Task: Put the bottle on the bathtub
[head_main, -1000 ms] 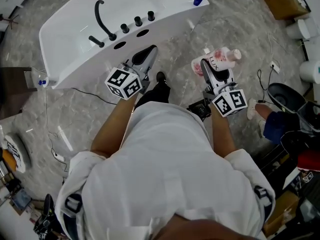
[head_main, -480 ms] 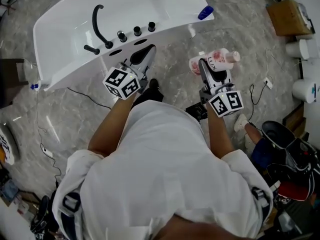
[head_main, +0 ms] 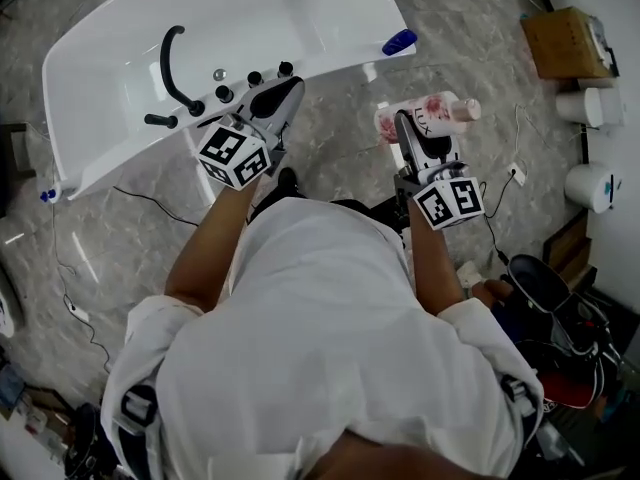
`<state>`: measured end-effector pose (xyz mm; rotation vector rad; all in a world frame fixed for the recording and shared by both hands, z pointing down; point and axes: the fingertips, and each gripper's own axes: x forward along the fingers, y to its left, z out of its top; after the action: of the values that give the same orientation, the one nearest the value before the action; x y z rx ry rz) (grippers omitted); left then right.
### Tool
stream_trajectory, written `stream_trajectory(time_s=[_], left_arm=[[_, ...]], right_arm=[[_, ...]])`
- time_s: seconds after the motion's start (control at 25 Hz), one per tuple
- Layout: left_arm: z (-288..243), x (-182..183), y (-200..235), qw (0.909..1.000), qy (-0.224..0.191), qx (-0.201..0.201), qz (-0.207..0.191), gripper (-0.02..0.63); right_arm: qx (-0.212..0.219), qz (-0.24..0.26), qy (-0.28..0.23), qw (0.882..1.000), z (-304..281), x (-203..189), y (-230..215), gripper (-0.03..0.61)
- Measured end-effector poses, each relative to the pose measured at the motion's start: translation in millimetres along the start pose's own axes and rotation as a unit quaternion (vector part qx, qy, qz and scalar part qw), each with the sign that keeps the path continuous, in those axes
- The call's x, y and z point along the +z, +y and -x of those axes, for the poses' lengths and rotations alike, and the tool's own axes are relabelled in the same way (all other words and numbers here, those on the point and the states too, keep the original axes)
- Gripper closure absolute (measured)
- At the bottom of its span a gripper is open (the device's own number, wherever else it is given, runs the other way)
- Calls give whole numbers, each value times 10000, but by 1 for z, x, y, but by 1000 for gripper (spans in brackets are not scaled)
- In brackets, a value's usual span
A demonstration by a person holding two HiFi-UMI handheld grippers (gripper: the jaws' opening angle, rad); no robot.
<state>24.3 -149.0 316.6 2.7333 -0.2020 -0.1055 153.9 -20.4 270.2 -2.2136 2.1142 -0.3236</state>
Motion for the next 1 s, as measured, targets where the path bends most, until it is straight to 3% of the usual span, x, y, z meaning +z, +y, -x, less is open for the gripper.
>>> stream_trajectory(time_s=[0.28, 0.52, 0.64, 0.8, 1.0], left_arm=[[-34, -11, 20, 9996, 14, 278, 5, 597], [-61, -22, 39, 9950, -55, 993, -57, 595], [-77, -35, 47, 9887, -16, 1491, -172, 595], [-96, -48, 66, 9735, -76, 2272, -238, 597], [-120, -64, 75, 9620, -37, 2693, -460, 595]], right_arm=[[268, 43, -41, 9996, -40, 6, -34, 348], [1061, 162, -184, 9941, -85, 12, -61, 350], [1621, 226, -101, 9865, -108, 7, -76, 350], [2227, 398, 109, 9740, -137, -3, -106, 350], [2690, 812, 194, 9595, -167, -18, -132, 350]])
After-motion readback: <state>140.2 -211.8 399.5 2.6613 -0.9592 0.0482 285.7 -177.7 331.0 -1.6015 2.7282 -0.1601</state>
